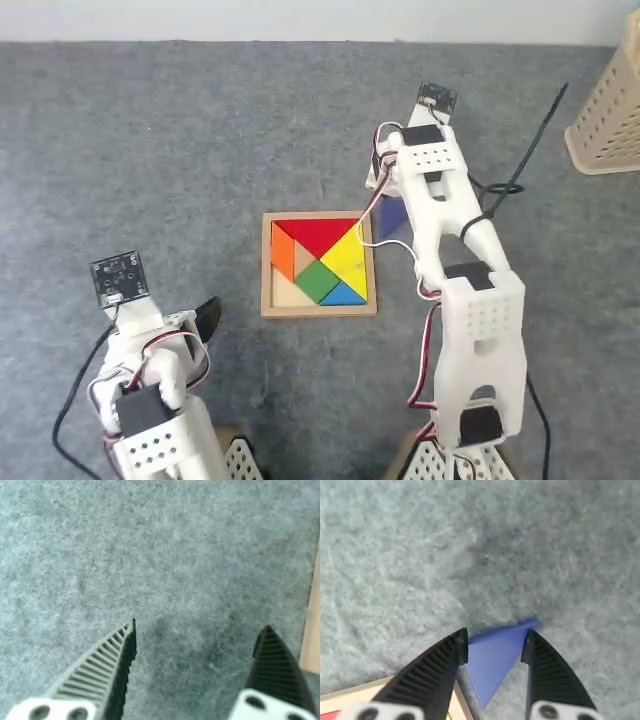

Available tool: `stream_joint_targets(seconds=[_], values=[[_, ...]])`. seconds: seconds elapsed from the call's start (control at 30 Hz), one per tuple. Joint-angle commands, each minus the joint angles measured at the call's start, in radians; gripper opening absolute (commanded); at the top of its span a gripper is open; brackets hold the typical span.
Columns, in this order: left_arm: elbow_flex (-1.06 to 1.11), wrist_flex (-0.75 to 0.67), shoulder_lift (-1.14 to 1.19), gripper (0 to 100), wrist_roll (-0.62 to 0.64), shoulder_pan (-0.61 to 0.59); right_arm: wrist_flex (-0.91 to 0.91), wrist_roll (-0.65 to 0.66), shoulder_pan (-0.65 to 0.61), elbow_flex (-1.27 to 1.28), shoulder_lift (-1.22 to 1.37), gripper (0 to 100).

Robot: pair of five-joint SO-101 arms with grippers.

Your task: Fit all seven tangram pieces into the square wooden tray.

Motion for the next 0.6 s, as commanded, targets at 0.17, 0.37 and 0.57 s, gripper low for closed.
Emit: stream_joint_targets(seconds=[0.17, 0.37, 0.57], values=[[-0.013, -0.002, -0.012, 35, -0.002, 0.002, 0.036, 0.078, -0.099, -0.04, -0.033, 26.4], [-0.013, -0.002, -0.012, 35, -0.002, 0.002, 0.047, 0.078, -0.099, -0.04, -0.027, 26.3], [-0.013, -0.002, -0.012, 35, -0.002, 0.002, 0.047, 0.077, -0.097, 0.003, -0.013, 22.9]])
